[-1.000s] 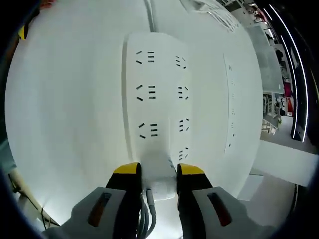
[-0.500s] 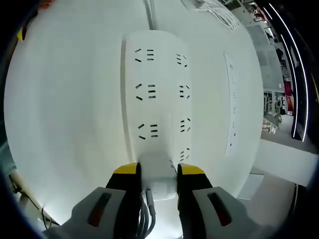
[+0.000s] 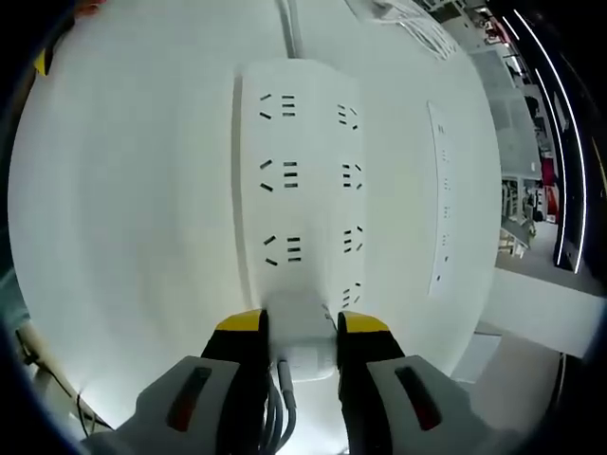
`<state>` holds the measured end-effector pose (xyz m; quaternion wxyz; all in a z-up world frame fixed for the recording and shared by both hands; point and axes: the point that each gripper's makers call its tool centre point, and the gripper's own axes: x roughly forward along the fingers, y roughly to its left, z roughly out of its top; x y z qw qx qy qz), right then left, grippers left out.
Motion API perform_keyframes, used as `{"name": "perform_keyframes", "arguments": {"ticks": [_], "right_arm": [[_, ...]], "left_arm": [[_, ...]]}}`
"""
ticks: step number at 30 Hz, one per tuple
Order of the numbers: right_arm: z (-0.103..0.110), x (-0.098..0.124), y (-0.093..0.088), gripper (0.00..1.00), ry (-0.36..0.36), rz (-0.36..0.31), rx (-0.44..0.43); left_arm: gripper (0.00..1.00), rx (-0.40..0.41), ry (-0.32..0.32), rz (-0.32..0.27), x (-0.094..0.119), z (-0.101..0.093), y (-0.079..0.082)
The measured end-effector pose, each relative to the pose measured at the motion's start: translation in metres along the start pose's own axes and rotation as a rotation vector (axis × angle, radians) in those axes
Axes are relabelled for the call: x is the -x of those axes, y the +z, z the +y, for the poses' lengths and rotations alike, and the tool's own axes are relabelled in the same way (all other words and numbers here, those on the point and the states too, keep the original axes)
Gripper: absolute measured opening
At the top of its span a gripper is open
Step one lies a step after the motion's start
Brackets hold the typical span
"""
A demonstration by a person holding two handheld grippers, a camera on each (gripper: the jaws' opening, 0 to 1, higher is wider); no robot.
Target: Straighten the power strip on the desk, plug the charger into it
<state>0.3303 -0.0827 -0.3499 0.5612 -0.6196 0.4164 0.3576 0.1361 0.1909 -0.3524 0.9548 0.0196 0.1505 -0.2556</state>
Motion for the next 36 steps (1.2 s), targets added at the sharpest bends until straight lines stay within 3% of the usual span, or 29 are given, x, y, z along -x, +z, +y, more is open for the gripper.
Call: {"name": "perform_keyframes", "arguments": {"ticks": [11,23,36], "right_arm": [[-0.002,0.000,-0.001,0.27,-0.007,-0.032,-0.020],[-0.009,-0.003,0.000,0.29,0.005,-0.052,0.017],[0.000,-0.007,-0.003,0.43,0.048,-0.057,0.014]], "left_arm": [[0.98,-0.001,0.013,0.008,0.005,0.005,-0.002],[0.98,0.003,0.023,0.007,0.009,0.007,-0.003],[0.98,0.000,0.034,0.006,0.012,0.007,-0.001]]}}
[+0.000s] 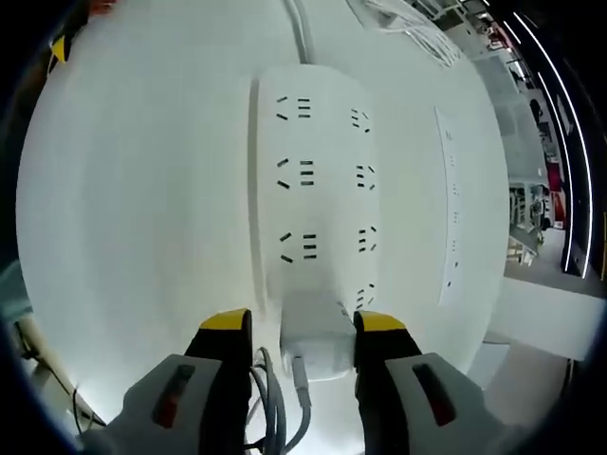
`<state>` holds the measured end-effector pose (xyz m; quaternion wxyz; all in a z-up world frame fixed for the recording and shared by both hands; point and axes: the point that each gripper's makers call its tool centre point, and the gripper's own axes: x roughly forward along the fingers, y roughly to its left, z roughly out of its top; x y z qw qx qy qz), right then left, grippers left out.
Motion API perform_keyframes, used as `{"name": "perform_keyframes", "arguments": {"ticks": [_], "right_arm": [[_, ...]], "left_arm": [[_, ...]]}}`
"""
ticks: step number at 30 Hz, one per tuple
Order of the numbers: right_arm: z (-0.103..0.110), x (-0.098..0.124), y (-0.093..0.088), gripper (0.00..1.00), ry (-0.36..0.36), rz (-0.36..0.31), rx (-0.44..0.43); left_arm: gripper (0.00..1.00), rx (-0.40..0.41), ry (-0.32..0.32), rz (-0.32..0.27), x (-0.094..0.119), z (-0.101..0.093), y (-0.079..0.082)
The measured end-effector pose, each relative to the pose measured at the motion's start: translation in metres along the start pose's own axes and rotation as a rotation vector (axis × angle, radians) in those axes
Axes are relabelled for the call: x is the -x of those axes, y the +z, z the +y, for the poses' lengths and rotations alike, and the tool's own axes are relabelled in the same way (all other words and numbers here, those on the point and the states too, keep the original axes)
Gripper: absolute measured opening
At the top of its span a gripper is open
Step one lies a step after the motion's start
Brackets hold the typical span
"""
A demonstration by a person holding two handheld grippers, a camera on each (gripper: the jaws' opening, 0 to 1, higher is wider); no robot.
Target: Straighten the power strip on the desk, plug the charger into it
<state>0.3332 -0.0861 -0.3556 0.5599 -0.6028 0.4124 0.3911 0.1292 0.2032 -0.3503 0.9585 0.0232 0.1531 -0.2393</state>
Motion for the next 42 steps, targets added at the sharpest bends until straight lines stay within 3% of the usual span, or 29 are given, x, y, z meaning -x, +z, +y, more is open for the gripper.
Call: {"name": "perform_keyframes", "arguments": {"ticks": [6,10,12,26,34,42], "right_arm": [[0.001,-0.004,-0.004,0.62,0.002,-0.010,0.006],[0.001,-0.007,0.000,0.90,-0.009,-0.045,0.031],[0.002,-0.008,0.001,1.00,-0.011,-0.054,0.045],[0.001,-0.008,0.005,1.00,-0.009,-0.076,0.047],[-0.010,0.011,0.010,1.00,-0.062,-0.180,-0.014],[-0.010,0.026,-0.004,1.00,-0.091,-0.258,-0.099]], "left_arm": [[0.98,-0.001,0.005,-0.002,0.002,0.000,0.001],[0.98,-0.001,0.009,0.000,0.003,0.000,0.001],[0.98,-0.001,0.009,0.001,0.003,0.000,0.001],[0.98,-0.003,0.001,0.004,-0.002,-0.001,0.002],[0.98,-0.010,-0.003,0.004,-0.002,-0.002,0.005],[0.98,-0.017,-0.011,0.005,-0.004,-0.008,0.008]]}}
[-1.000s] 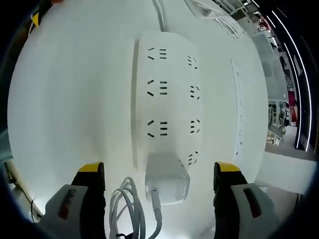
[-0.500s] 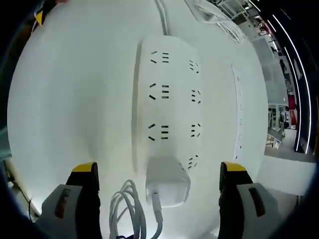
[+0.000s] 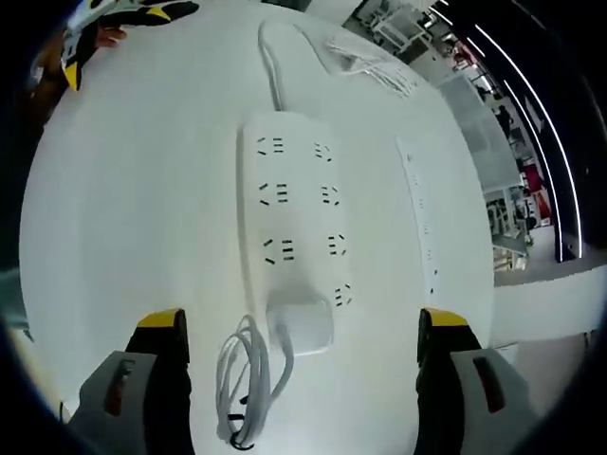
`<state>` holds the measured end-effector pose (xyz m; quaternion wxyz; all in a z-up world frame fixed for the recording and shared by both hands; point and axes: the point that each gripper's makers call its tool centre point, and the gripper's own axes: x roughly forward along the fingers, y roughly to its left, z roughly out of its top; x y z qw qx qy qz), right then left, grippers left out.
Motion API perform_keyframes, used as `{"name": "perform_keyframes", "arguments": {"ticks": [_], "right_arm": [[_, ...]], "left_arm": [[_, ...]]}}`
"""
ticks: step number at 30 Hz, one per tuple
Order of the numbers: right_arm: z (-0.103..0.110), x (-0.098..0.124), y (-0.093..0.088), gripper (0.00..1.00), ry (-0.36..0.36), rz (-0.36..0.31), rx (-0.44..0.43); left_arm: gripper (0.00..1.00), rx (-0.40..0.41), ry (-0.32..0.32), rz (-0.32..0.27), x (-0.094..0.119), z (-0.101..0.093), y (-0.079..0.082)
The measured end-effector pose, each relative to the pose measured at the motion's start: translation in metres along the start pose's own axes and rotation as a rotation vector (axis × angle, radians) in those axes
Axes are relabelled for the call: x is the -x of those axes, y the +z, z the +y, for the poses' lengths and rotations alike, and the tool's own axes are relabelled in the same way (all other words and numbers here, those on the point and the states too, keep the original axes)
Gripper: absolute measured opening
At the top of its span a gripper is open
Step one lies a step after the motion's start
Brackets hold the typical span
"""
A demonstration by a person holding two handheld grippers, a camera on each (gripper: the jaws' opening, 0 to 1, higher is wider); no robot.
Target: Straighten the power strip on the desk, plug the charger into it
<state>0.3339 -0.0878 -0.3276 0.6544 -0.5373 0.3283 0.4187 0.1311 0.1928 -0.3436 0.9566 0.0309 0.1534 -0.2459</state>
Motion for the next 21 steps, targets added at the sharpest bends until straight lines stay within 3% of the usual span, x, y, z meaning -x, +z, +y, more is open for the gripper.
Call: {"name": "perform_keyframes", "arguments": {"ticks": [12,14,17,21], "right_arm": [[0.005,0.038,-0.009,0.98,-0.063,-0.228,-0.194],[0.008,0.041,-0.014,0.92,-0.054,-0.241,-0.227],[0.008,0.045,-0.021,0.98,-0.064,-0.280,-0.261],[0.017,0.054,-0.031,0.98,-0.077,-0.318,-0.299]], "left_arm": [[0.98,-0.029,-0.017,0.015,-0.004,-0.014,0.005],[0.98,-0.032,-0.023,0.015,-0.004,-0.018,0.005],[0.98,-0.042,-0.028,0.029,-0.006,-0.022,0.003],[0.98,-0.048,-0.023,0.035,-0.004,-0.023,0.004]]}}
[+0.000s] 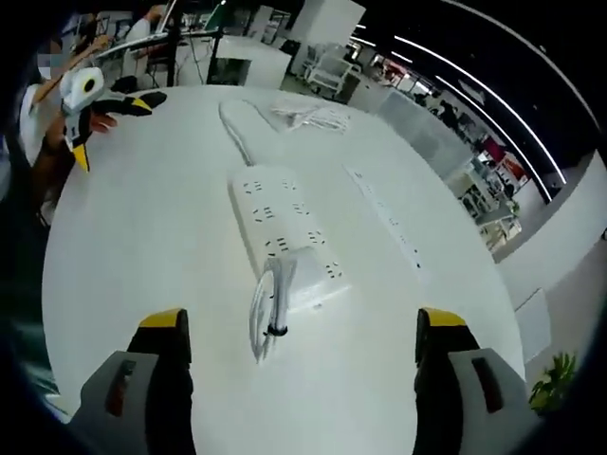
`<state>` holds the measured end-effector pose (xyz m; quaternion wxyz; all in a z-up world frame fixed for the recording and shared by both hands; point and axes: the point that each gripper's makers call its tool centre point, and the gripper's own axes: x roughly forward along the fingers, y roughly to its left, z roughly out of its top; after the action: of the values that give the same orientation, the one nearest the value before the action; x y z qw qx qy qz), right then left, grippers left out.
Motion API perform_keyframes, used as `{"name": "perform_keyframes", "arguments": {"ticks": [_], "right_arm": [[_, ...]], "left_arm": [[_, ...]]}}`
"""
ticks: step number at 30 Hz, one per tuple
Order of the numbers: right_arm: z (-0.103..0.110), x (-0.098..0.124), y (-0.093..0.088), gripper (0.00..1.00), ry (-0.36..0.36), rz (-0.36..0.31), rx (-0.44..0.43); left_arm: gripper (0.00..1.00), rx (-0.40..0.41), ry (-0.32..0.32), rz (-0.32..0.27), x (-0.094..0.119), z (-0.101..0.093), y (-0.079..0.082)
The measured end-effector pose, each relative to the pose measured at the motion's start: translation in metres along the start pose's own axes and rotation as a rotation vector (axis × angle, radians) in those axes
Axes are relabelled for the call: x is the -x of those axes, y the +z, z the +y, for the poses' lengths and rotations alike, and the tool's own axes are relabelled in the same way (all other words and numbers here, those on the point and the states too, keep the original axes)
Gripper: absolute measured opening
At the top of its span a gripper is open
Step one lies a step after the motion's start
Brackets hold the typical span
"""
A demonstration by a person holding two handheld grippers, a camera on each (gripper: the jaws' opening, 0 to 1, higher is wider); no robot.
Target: Straighten the power strip on the desk, plug the charger into it
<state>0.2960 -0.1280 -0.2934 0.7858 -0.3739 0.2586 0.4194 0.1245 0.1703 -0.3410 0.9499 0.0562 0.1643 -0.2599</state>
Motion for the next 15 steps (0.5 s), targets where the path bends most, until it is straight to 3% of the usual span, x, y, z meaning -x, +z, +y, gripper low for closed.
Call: {"name": "perform_keyframes", "arguments": {"ticks": [8,15], "right_arm": [[0.019,0.024,-0.014,0.98,-0.006,-0.083,-0.068],[0.024,0.046,-0.027,0.99,-0.036,-0.137,-0.113]], "left_arm": [[0.98,-0.019,-0.002,0.012,0.000,-0.008,0.003],[0.98,-0.028,-0.006,0.015,-0.002,-0.014,0.006]]}}
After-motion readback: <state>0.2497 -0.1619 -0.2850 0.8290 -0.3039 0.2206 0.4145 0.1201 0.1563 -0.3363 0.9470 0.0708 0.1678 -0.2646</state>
